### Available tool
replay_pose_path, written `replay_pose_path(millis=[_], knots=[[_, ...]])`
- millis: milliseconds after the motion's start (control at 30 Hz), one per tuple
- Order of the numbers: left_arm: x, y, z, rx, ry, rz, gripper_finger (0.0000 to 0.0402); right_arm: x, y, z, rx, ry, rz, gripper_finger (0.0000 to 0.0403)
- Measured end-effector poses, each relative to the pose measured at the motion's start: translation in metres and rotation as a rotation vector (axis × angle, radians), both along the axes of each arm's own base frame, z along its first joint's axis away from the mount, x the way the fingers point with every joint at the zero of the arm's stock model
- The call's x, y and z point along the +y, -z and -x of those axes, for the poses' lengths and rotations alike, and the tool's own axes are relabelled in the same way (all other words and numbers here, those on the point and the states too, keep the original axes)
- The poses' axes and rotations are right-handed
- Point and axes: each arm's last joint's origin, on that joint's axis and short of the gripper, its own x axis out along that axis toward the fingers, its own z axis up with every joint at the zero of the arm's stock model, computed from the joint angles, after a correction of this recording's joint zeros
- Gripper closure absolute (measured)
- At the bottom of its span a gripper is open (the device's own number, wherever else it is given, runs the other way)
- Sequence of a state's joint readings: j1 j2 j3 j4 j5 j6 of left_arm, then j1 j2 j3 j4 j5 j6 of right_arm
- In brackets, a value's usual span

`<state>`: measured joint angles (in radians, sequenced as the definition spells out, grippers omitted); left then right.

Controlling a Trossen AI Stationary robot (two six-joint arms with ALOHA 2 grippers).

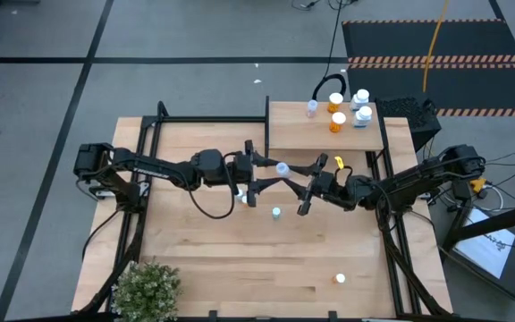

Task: Pick and place medicine bottles onto shelf by color
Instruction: Put the transparent pill bottle on the shelf aligned with the other transparent pill bottle

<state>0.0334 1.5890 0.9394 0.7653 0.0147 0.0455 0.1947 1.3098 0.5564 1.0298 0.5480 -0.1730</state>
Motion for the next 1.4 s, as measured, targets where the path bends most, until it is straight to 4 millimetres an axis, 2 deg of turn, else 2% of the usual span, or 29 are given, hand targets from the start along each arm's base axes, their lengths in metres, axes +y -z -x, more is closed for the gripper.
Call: replay_pose_path(millis=[200, 367, 567, 833, 1000, 1167, 1400], knots=[[0.000, 0.001, -0.001, -0.004, -0.001, 0.002, 0.0164, -0.003, 0.000, 0.000, -0.004, 0.010, -0.005, 0.0243], [0.000, 0.009, -0.007, -0.027, -0.005, 0.001, 0.0165, -0.003, -0.001, 0.000, -0.008, 0.010, -0.005, 0.0243], [0.000, 0.014, -0.013, -0.094, -0.015, -0.015, 0.0187, -0.003, -0.001, 0.000, -0.007, 0.010, -0.002, 0.0243], [0.003, 0.015, -0.014, -0.085, -0.024, -0.029, 0.0243, -0.003, 0.000, 0.000, -0.004, 0.011, 0.003, 0.0243], [0.004, 0.015, -0.014, -0.083, -0.026, -0.031, 0.0239, -0.003, 0.000, 0.000, 0.010, 0.013, 0.012, 0.0242], [0.004, 0.015, -0.013, -0.077, 0.022, -0.020, 0.0225, 0.002, 0.002, 0.002, 0.049, -0.005, -0.017, 0.0216], [0.016, 0.013, -0.009, -0.028, 0.096, -0.024, 0.0244, 0.009, 0.002, 0.020, 0.172, 0.002, -0.119, 0.0155]])
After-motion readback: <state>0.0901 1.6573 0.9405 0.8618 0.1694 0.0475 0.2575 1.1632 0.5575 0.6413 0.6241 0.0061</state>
